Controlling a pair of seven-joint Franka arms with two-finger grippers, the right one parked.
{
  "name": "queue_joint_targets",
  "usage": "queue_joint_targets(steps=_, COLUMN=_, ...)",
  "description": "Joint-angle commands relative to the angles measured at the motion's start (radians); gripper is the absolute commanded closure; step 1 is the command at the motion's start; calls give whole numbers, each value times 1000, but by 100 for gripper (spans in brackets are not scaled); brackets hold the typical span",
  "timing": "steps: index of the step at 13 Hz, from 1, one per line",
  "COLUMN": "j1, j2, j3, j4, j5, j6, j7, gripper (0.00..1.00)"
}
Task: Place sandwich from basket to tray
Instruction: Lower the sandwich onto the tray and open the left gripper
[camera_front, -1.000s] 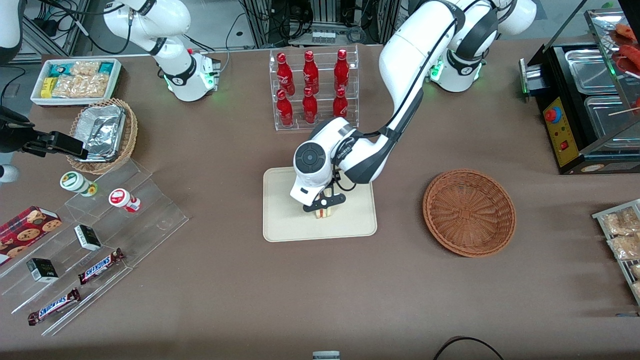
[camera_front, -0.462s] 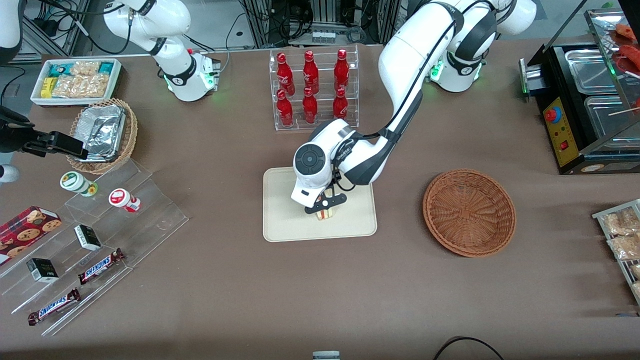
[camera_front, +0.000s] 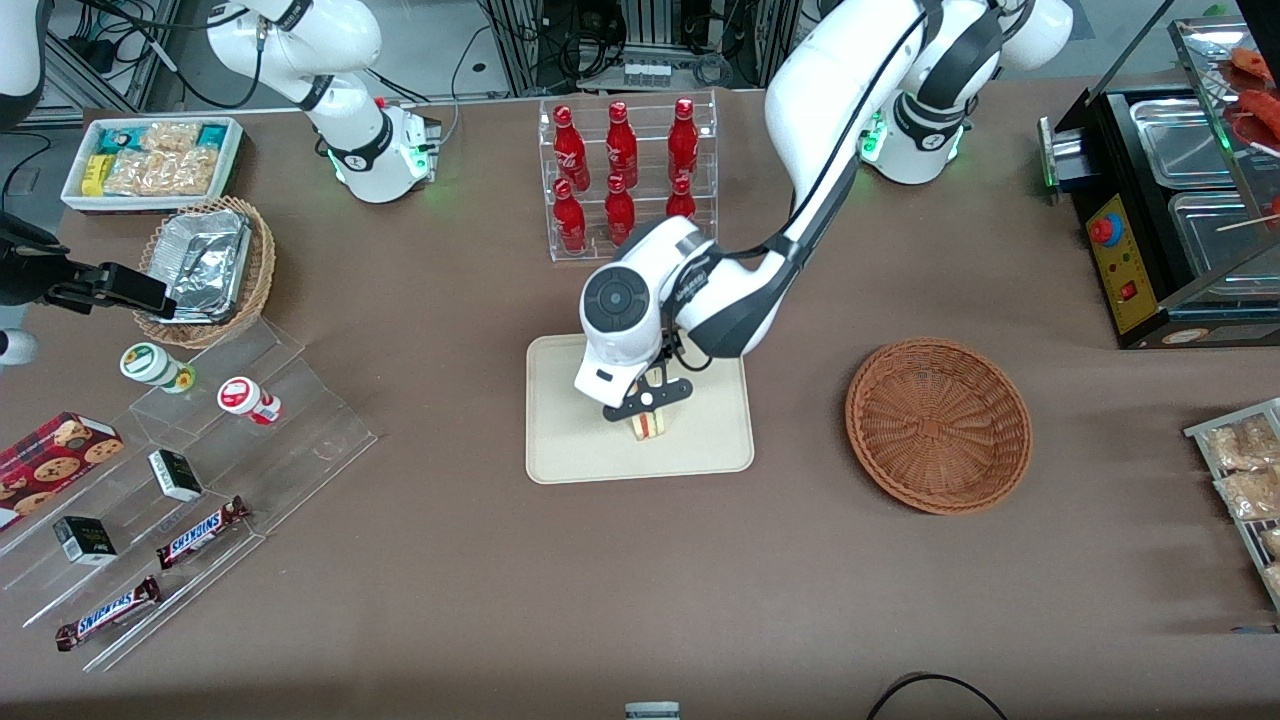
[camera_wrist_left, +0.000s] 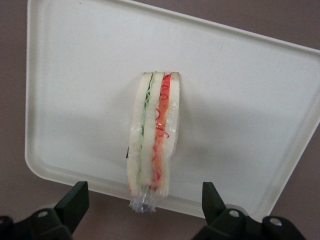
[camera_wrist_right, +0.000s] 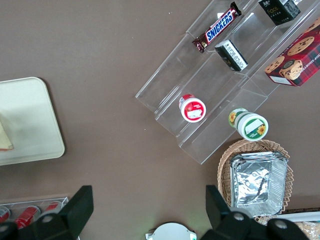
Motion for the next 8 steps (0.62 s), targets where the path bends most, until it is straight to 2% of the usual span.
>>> queue_joint_targets(steps=1, j1=-2, j2=-73, j3=14, j4=-14, j5=-12, j6=-65, j7=18, gripper=0)
queue_joint_targets(steps=6, j1=76, j2=-126, j3=17, j4=-20, j5=-7, j6=-105, j7=198, gripper=0)
queue_joint_targets(steps=8, j1=107, j2=-191, j3=32, j4=-84, j5=4, j6=-136, j7=404, gripper=0)
